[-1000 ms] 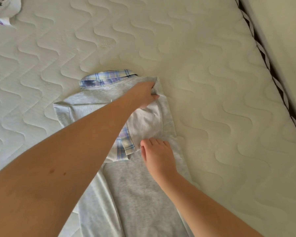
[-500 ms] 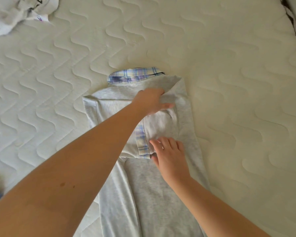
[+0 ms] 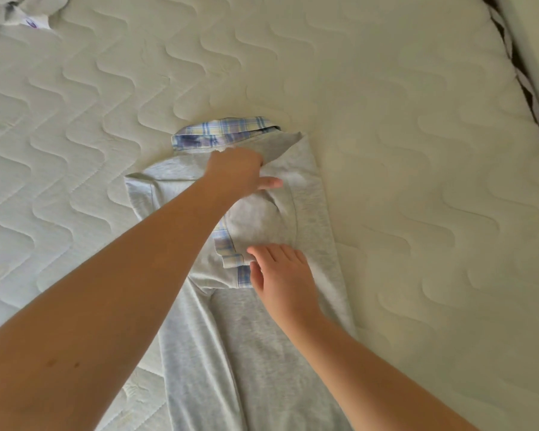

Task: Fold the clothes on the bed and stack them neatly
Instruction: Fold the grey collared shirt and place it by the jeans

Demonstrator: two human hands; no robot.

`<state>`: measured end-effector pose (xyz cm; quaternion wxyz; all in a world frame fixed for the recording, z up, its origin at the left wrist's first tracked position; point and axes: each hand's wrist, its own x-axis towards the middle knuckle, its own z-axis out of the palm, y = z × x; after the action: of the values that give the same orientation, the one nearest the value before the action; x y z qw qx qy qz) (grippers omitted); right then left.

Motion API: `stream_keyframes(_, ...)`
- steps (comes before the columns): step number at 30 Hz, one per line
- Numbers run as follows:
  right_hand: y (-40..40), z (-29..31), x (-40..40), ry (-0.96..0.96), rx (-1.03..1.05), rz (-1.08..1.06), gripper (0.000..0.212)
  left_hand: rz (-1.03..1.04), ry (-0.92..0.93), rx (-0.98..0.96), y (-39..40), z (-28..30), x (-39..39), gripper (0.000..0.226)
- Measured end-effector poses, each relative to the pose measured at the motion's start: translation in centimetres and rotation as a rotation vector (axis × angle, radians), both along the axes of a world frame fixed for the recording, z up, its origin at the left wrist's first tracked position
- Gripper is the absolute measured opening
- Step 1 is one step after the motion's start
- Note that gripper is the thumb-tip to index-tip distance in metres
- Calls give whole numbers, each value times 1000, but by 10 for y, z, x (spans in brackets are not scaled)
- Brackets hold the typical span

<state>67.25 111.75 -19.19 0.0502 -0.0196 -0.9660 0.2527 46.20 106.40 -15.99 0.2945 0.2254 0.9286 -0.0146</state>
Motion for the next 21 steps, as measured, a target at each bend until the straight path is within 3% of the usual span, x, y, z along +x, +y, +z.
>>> stream_keyframes(4, 10, -5, 11, -69, 71, -23, 39, 82, -27, 323, 25, -15, 3, 55)
stream_keyframes(7, 23, -8, 29, -194, 182, 0, 79, 4, -62, 283, 46, -21, -7, 74)
stream_keyframes(9, 31, -10, 43, -256, 258, 6, 91, 64, -137, 285, 57, -26, -12, 62)
stream_keyframes(14, 49, -12, 75, -278, 352, -93, 86, 336, -180, 530, 73, -36, -12, 33)
stream_keyframes(18, 57, -6, 90, -289, 334, -156, 72, 370, -173, 608, 78, -39, 0, 27)
stream_keyframes(21, 55, 1, 94, -375, 182, -277, 63, 368, -237, 633, 77, -34, 4, 42)
